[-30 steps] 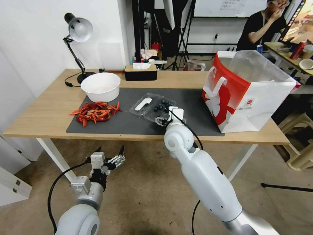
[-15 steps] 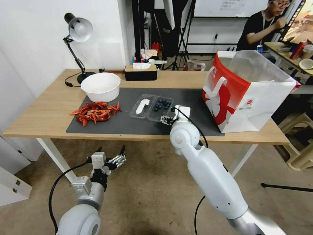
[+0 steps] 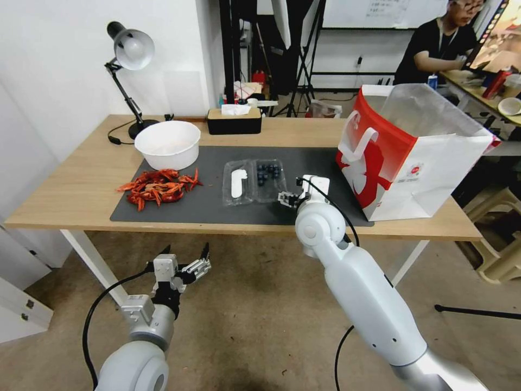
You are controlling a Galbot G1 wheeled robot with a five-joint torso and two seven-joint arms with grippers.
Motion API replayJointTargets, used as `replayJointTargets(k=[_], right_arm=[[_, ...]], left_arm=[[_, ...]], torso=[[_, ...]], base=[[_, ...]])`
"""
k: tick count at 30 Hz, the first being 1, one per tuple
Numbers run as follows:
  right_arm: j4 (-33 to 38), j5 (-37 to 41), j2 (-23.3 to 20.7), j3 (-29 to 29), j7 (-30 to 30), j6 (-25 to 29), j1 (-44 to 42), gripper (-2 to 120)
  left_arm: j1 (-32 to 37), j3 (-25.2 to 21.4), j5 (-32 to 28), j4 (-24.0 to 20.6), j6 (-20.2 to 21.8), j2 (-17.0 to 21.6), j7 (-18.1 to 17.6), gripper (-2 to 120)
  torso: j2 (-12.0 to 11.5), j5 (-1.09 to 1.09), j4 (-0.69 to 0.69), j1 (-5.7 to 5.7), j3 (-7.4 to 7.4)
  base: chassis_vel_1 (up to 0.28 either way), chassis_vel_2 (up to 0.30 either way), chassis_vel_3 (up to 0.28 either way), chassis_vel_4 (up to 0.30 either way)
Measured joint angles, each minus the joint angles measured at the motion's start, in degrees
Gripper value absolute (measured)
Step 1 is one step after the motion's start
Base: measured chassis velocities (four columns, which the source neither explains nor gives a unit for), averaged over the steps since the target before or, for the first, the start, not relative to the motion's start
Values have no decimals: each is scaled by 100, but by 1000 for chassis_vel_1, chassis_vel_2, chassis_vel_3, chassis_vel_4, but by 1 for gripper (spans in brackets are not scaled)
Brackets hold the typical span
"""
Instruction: Close the takeout container lid, then place the container into the takeout bag.
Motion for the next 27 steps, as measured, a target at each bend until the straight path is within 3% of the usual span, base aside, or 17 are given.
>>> replayJointTargets(k=[3, 7, 10, 12, 13, 14, 15, 18, 19, 22, 27], right_arm=[[32, -155, -9, 30, -149, 3, -51, 100], [246, -849, -6, 199, -816, 75, -239, 100], [710, -1932, -273, 425, -2377, 1281, -831, 100], [768, -2152, -349, 482, -2667, 1597, -982, 100], [836, -2455, -450, 566, -3030, 2031, -1203, 100], [949, -2887, -586, 770, -3736, 2794, -1618, 100], [949, -2887, -586, 770, -3736, 2794, -1618, 100], [1211, -3216, -820, 1176, -4710, 3945, -2392, 100], [1211, -3216, -820, 1176, -4710, 3945, -2392, 100], [1536, -3448, -952, 1691, -5350, 4724, -3330, 100], [1810, -3715, -787, 2386, -5779, 5194, -4267, 100]], left_arm=[[-2, -3, -1, 8, -11, 1, 0, 100], [-8, -16, -14, 4, -35, 5, -2, 100], [-25, -15, -45, -34, -84, 10, 1, 100], [-31, -8, -55, -37, -87, 10, 1, 100], [-40, 4, -69, -38, -89, 11, 2, 100], [-56, 26, -106, -40, -91, 11, 13, 100], [-56, 26, -106, -40, -91, 11, 13, 100], [-98, 90, -267, -62, -61, 20, 15, 100], [-98, 90, -267, -62, -61, 20, 15, 100], [-209, 179, -414, -60, -20, 40, 12, 100], [-374, 287, -869, -138, 97, 60, -25, 100]], torso=[[0, 0, 0, 0, 0], [0, 1, 0, 0, 0], [0, 1, 1, 0, -1], [0, 1, 0, 0, -1], [0, 0, -2, 0, -1], [0, 2, -2, 0, 0], [0, 2, -2, 0, 0], [0, 1, -1, 0, -1], [0, 1, -1, 0, -1], [0, 1, 0, 0, -1], [1, 1, 0, 0, -1]], base=[[0, 0, 0, 0], [0, 0, 0, 0], [0, 0, 0, 0], [0, 0, 0, 0], [0, 0, 0, 0], [0, 0, 0, 0], [0, 0, 0, 0], [0, 0, 0, 0], [0, 0, 0, 0], [0, 0, 0, 0], [0, 0, 0, 0]])
